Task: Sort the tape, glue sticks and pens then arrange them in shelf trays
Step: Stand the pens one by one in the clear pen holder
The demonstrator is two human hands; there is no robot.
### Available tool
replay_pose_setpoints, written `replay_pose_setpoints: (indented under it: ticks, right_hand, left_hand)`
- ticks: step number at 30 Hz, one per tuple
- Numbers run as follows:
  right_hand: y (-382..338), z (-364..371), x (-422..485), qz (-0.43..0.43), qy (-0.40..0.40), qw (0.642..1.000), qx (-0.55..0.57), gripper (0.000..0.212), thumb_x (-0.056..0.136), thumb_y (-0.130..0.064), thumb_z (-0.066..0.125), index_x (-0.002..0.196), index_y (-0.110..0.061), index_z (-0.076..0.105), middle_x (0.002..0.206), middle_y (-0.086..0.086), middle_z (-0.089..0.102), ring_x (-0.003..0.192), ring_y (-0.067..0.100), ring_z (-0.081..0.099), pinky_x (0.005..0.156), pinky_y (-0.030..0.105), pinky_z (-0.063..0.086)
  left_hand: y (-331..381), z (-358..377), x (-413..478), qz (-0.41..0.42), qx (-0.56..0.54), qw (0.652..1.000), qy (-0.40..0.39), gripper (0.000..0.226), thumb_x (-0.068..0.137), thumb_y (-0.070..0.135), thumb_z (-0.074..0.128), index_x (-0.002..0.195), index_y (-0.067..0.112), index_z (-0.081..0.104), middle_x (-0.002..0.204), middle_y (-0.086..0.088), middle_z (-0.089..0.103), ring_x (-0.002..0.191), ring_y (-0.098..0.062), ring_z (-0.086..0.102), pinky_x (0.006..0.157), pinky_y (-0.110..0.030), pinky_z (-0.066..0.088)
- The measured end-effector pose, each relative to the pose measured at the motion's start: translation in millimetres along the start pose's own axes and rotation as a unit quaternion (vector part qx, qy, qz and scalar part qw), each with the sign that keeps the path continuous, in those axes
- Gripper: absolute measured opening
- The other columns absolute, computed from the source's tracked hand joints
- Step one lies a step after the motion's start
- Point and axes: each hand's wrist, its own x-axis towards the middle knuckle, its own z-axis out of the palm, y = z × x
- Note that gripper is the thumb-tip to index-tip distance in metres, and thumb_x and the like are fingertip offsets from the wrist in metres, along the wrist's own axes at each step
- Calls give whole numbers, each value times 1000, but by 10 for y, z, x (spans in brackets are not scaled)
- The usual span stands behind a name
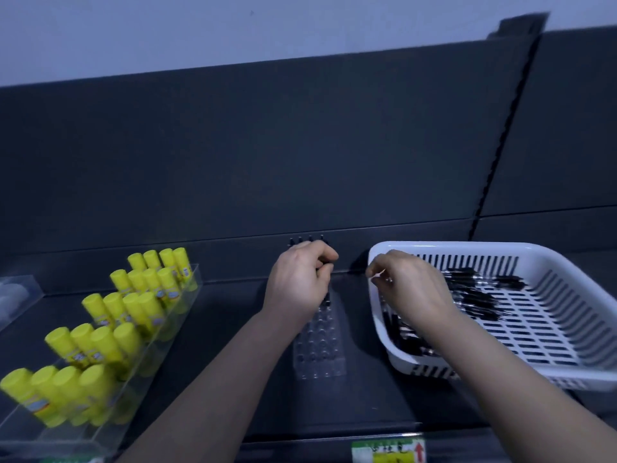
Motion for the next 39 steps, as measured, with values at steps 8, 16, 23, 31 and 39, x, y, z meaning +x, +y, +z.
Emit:
replay_pose_setpoints:
  ticks: [8,16,23,31,39]
  right_hand:
    - [965,-395,-416,104,-11,993,-49,16,86,-22,62,96,-32,68,100,-11,68,96,15,63,70,28,46]
    - [1438,-458,-654,143,-87,985,-45,24,87,-19,61,104,-33,69,102,-12,71,98,11,64,80,30,54]
    - [1468,-447,-618,137,-104,985,-24,20,87,-23,63,103,-32,69,102,-12,70,98,12,63,80,30,53]
    - [1440,-324,-516,163,-272,943,-104,20,82,-16,65,100,-23,70,102,-1,67,92,21,63,75,30,50]
    - [1556,-619,-564,185,-126,962,158,12,85,-19,67,82,-29,60,85,-14,64,84,7,61,76,21,46]
  left_hand:
    - [611,727,166,19,24,983,-183,20,86,9,59,98,21,70,85,9,70,85,-8,65,81,-27,52]
    - [842,1261,237,109,198,893,-390,43,82,-10,54,108,22,68,115,1,64,108,-18,58,88,-35,51]
    - [809,1413,321,-5,172,946,-276,37,88,-4,43,114,14,61,114,-5,63,101,-23,58,84,-38,50]
    - [849,1531,361,-70,251,924,-281,28,94,37,55,90,11,46,86,-4,57,78,-23,54,63,-31,39]
    - [823,1610,441,-157,186,941,-237,26,84,19,62,100,4,49,78,-4,57,68,-21,51,54,-29,37]
